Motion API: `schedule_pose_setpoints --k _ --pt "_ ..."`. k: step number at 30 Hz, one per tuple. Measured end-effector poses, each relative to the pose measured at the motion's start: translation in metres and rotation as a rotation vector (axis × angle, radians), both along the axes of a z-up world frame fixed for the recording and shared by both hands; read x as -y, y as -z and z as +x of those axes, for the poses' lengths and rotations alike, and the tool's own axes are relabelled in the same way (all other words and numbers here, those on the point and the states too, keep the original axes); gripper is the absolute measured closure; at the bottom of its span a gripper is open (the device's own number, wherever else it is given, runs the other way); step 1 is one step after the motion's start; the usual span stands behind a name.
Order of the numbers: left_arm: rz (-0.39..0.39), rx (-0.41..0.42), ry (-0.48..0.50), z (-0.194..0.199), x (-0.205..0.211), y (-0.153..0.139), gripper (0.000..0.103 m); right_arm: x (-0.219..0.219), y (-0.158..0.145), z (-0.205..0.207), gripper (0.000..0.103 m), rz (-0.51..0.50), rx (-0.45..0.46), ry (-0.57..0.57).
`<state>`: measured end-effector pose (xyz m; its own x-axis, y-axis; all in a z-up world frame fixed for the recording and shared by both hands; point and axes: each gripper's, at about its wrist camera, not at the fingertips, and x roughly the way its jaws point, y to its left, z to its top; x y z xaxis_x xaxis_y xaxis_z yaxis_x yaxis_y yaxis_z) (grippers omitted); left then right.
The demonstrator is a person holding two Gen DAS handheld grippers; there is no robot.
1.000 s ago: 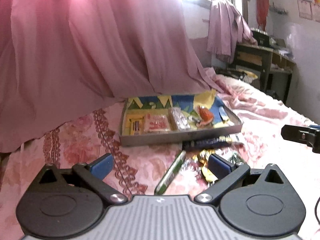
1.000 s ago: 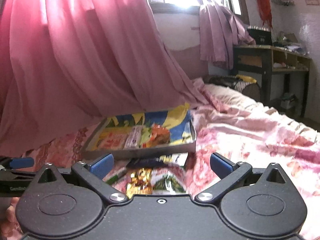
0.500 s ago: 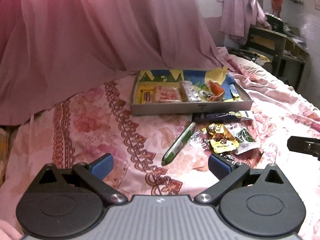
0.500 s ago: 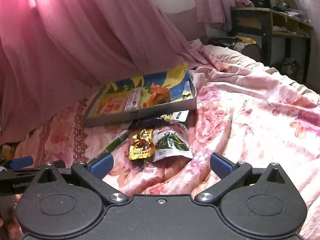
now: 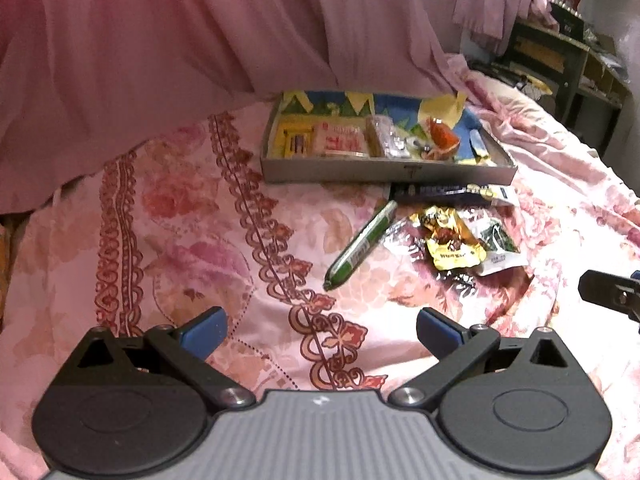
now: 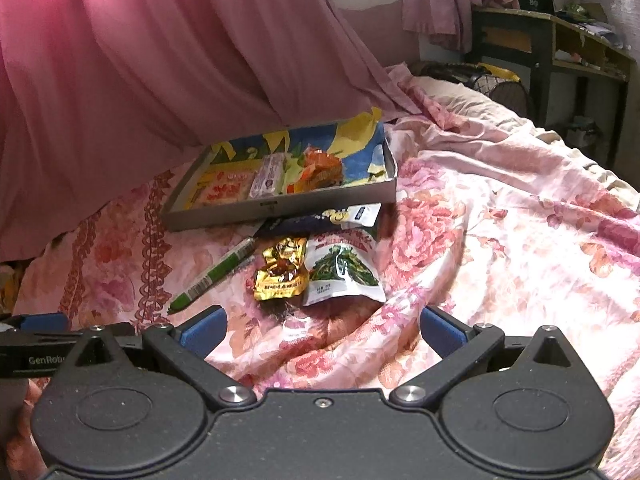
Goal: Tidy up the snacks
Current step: 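Move both open grippers toward the snacks lying beside the tray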
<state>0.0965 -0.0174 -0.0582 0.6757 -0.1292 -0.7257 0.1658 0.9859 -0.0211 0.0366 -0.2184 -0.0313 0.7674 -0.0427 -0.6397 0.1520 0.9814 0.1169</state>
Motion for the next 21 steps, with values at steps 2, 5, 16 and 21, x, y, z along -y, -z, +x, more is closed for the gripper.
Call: schedule_pose_setpoints --k 2,5,16,21 --pt "-0.004 -0.029 0.002 0.006 -0.001 0.002 0.0 -0.001 0.002 0.003 0.001 -0.001 -0.018 -0.004" --pt "-0.01 -0.062 -0.001 0.013 -0.003 0.005 0.0 -0.001 0.003 0.007 0.001 -0.004 -0.033 -0.007" --pt "0.076 -0.089 0.077 0.05 0.008 0.007 0.0 0.004 0.012 0.029 0.001 0.055 -0.122 -0.033" --pt "0.12 -0.076 0.119 0.066 0.017 0.013 0.0 0.007 0.015 0.042 0.001 0.093 -0.157 -0.049"
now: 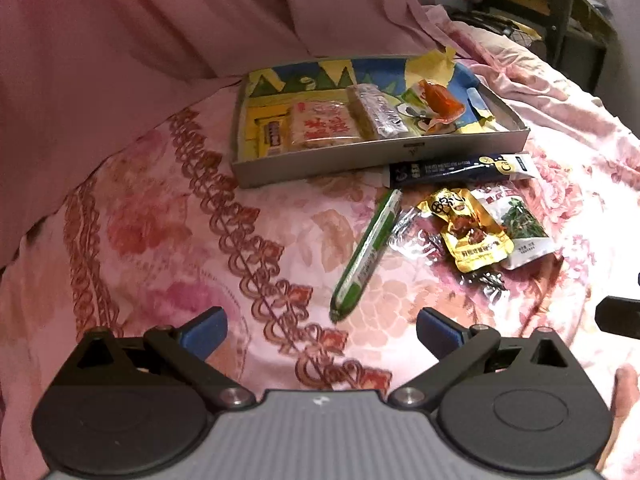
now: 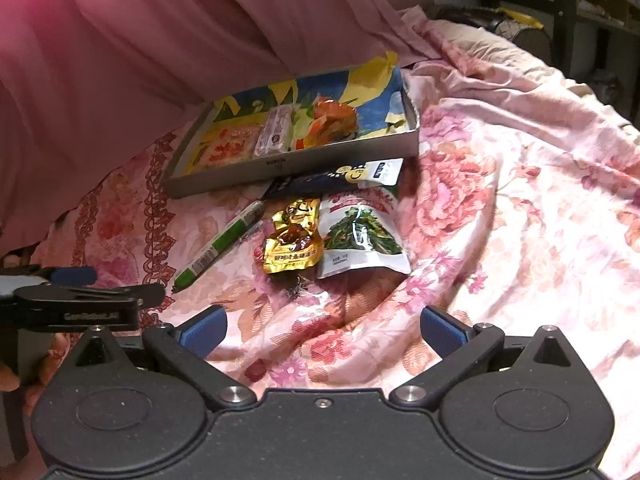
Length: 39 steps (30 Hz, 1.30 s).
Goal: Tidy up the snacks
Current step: 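Move both open grippers toward the snacks lying beside the tray, then grasp the green stick snack with left gripper while right grasps the white seaweed bag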
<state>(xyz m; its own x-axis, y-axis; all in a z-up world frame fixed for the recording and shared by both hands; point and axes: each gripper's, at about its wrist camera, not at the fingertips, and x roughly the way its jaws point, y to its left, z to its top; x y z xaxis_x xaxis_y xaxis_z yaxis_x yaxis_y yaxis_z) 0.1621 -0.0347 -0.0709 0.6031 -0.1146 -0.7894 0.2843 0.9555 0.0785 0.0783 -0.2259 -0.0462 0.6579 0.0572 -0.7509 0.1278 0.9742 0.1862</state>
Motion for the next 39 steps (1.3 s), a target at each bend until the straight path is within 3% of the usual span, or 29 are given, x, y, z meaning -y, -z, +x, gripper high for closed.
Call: schedule_pose_setpoints --k 11,21,26,35,39 --pt "-0.081 -0.033 -0.02 0.036 -0.002 0.02 0.0 0.026 0.011 0.039 0.001 0.107 -0.077 0.08" --pt "-0.151 -0.045 0.014 0.066 0.003 0.033 0.0 0.046 0.014 0.097 0.001 0.029 -0.074 0.036" --pt "-0.143 -0.045 0.01 0.073 0.004 0.038 0.0 0.058 0.025 0.126 0.002 -0.006 -0.098 0.071" --pt "-0.143 -0.036 0.071 0.07 0.011 0.04 0.004 0.057 0.046 0.145 0.018 0.019 -0.164 0.052" --pt "-0.177 -0.052 0.099 0.069 0.012 0.043 0.012 0.054 0.051 0.149 0.023 0.046 -0.175 0.042"
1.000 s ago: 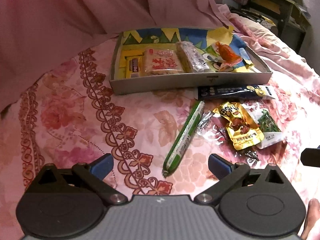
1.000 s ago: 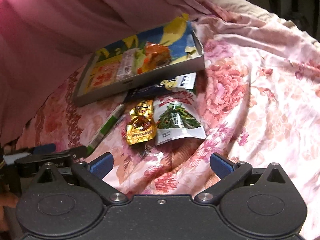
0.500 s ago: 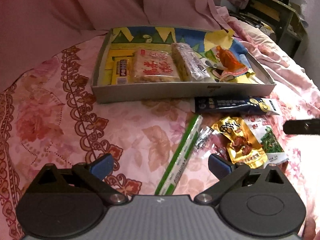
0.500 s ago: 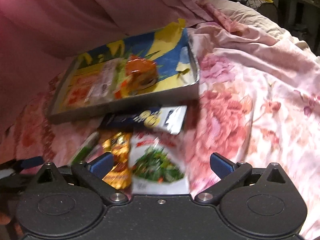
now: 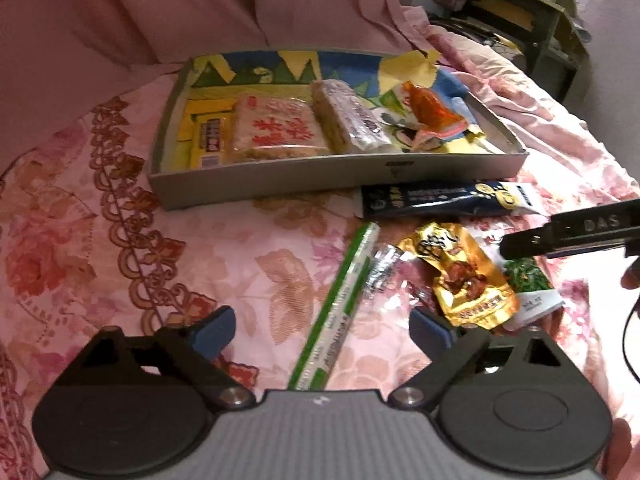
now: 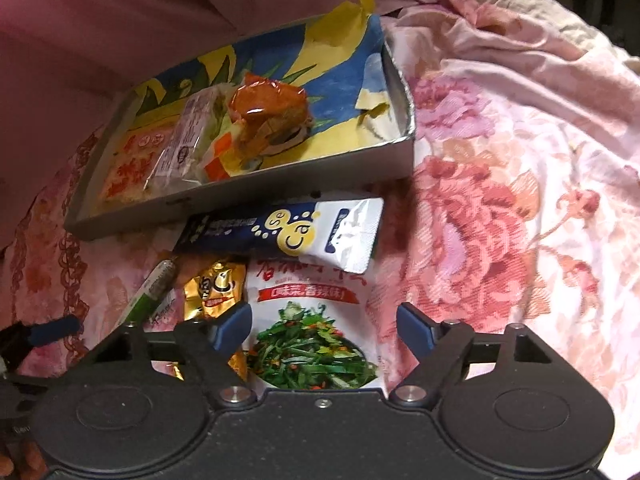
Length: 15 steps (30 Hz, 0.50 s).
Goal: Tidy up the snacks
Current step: 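Grasp the green stick snack with left gripper while right grasps the white seaweed bag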
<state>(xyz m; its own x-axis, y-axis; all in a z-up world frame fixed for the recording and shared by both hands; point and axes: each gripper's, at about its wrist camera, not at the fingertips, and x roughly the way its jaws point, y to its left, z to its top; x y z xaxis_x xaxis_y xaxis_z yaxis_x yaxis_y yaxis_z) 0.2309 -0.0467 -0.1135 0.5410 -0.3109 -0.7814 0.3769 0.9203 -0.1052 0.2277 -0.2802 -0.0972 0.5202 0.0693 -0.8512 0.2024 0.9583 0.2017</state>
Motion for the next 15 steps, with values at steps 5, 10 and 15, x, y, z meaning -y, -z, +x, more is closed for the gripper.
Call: schedule_pose_setpoints --k 5,10,15 --pt "0.0 -0.016 0.01 0.0004 0.0001 0.0027 0.027 -0.0031 0.0069 0.0051 0.028 0.023 -0.012 -0.002" --pt "-0.004 -0.052 0.006 0.0025 -0.0022 0.0052 0.055 -0.0048 0.0093 0.0063 0.031 0.013 -0.014 -0.003" --pt "0.026 -0.067 0.028 -0.0013 0.0044 0.0052 0.069 -0.005 0.0095 0.0043 0.036 0.018 -0.016 -0.006"
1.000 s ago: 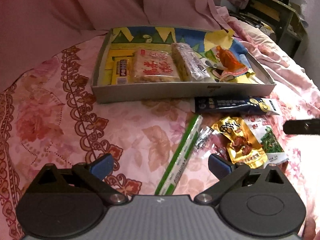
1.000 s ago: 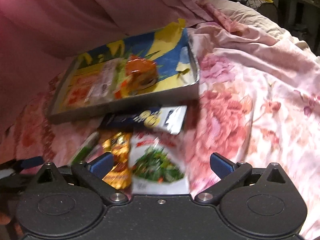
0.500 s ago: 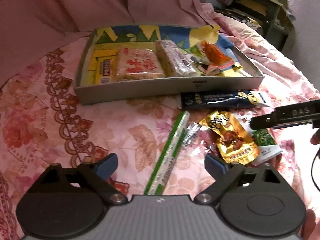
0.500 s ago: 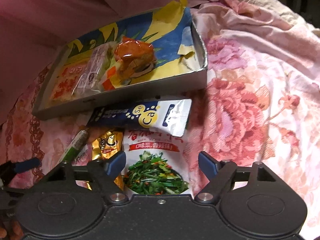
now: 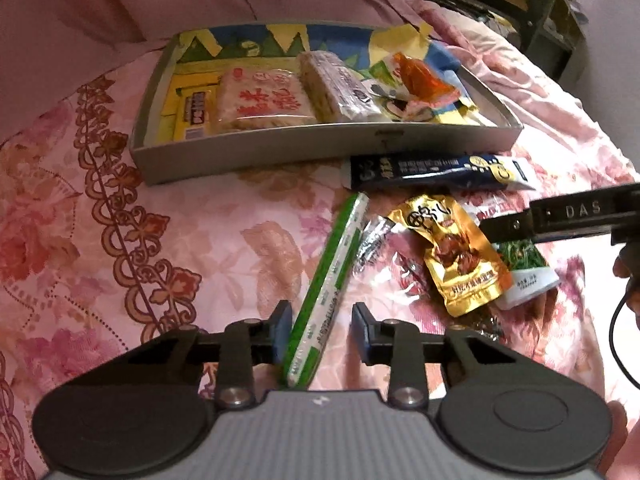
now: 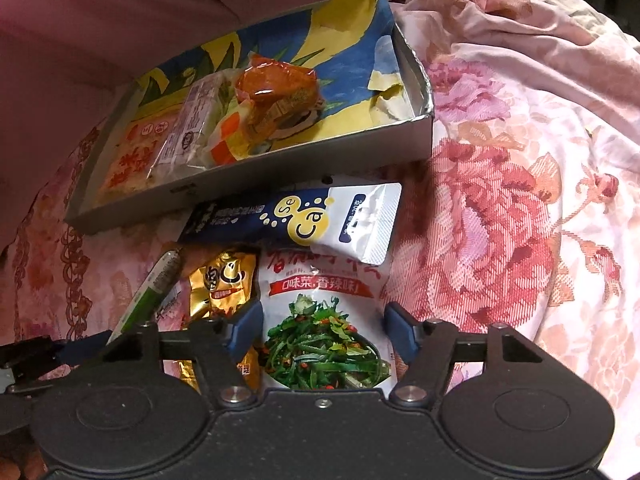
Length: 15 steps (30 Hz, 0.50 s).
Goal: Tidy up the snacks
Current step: 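Grasp the green stick snack with left gripper while right grasps the white seaweed bag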
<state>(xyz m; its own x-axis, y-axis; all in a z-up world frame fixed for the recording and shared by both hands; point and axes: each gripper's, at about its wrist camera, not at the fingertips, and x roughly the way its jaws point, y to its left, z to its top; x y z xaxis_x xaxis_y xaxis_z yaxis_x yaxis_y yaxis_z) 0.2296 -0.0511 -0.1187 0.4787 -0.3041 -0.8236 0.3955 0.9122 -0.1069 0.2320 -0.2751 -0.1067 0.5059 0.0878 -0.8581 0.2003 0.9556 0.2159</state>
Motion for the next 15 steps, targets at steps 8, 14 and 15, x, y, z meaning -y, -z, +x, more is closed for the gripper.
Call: schedule_pose_setpoints --k 8,14,15 --pt "-0.13 -0.093 -0.021 0.0 -0.005 -0.001 0.084 -0.004 -0.007 -0.01 0.049 0.009 -0.003 0.006" --pt "-0.112 -0.085 -0.014 0.001 -0.002 0.0 0.083 -0.003 -0.013 -0.024 0.062 0.083 -0.012 0.027" --pt "-0.102 -0.076 -0.009 0.002 -0.001 0.0 0.083 -0.004 -0.015 -0.025 0.063 0.084 -0.009 0.028"
